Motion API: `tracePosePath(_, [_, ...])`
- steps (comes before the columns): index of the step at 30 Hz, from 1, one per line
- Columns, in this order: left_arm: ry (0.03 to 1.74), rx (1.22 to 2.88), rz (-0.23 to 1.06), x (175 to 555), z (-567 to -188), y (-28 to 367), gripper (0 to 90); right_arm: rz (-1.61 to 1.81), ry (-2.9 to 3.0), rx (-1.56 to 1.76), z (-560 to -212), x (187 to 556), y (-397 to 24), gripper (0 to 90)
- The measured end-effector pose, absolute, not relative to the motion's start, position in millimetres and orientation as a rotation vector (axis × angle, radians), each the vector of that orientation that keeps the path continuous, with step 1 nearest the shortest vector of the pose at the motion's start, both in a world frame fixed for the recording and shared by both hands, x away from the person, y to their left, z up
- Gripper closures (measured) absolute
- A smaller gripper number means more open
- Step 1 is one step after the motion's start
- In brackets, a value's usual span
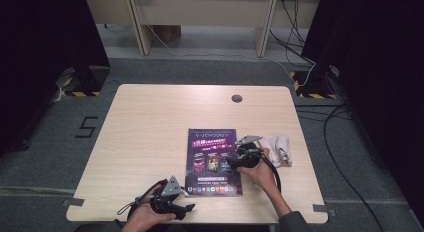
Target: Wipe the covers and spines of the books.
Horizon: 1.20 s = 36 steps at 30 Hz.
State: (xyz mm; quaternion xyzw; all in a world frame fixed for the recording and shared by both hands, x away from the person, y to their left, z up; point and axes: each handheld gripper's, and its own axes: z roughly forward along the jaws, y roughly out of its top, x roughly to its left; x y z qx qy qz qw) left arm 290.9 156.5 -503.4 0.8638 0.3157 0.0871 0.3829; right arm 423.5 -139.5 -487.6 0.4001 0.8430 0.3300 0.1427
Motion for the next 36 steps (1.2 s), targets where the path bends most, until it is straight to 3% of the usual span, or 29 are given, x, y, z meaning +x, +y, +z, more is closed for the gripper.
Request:
tracePosePath(12, [0.965,2.091,0.343,308,-500,175,19.9,0.850,2.213,1.287,-455,433,-207,34.2])
tracePosePath(23, [0.979,2.103,0.410,324,-504,163,20.1,0.750,2.116,1.455,-467,444,-247,35.0])
tracePosePath(36, [0.958,2.150,0.410,333,-510,150,27.0,0.665,2.168,1.506,-490,452,-254,39.9])
